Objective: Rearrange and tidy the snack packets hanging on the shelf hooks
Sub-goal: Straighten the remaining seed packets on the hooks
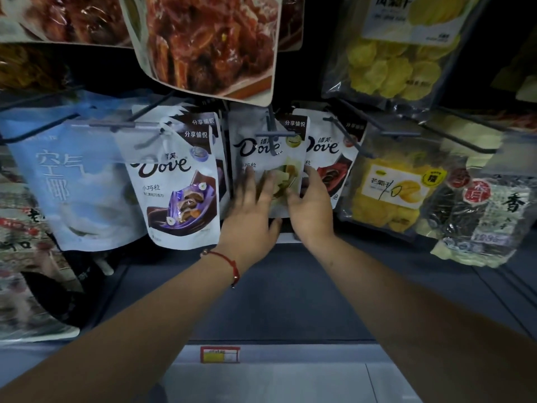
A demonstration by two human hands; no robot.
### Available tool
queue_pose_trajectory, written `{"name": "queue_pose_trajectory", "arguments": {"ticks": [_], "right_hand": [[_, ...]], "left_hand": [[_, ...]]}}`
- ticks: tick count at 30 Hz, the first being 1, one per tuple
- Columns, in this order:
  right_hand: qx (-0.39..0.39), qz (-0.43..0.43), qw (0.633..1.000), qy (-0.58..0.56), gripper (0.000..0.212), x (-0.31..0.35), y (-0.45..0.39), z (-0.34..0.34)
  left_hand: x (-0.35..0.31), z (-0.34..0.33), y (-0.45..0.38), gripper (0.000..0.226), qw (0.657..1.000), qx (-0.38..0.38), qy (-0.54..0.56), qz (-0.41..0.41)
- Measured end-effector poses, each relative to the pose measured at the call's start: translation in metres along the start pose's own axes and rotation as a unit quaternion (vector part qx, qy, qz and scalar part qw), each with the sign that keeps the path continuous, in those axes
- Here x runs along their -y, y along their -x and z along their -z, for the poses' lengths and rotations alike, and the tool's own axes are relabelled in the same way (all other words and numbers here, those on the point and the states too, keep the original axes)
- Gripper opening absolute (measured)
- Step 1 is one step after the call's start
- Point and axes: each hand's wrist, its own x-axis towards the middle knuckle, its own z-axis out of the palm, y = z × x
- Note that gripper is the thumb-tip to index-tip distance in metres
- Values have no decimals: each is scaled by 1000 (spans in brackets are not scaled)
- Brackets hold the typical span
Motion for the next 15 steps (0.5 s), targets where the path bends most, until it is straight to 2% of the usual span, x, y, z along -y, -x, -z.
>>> {"name": "queue_pose_trajectory", "arguments": {"ticks": [2,5,7,10,12,15], "right_hand": [[-13,-24,1000,12,28,3,-4,3],[-25,-40,999,17,23,9,-8,12],[-8,0,999,52,29,13,-4,20],[60,75,985,143,46,15,9,35],[120,111,955,249,59,16,16,46],[213,107,872,427,76,26,26,64]], "left_hand": [[2,2,-5,86,995,5,-95,-35],[-1,1,-10,86,986,29,-157,-49],[-2,-1,-10,87,984,36,-168,-46],[-2,4,-9,88,980,41,-184,-57],[-2,9,-4,89,975,47,-203,-75],[-7,20,15,88,962,42,-238,-123]]}}
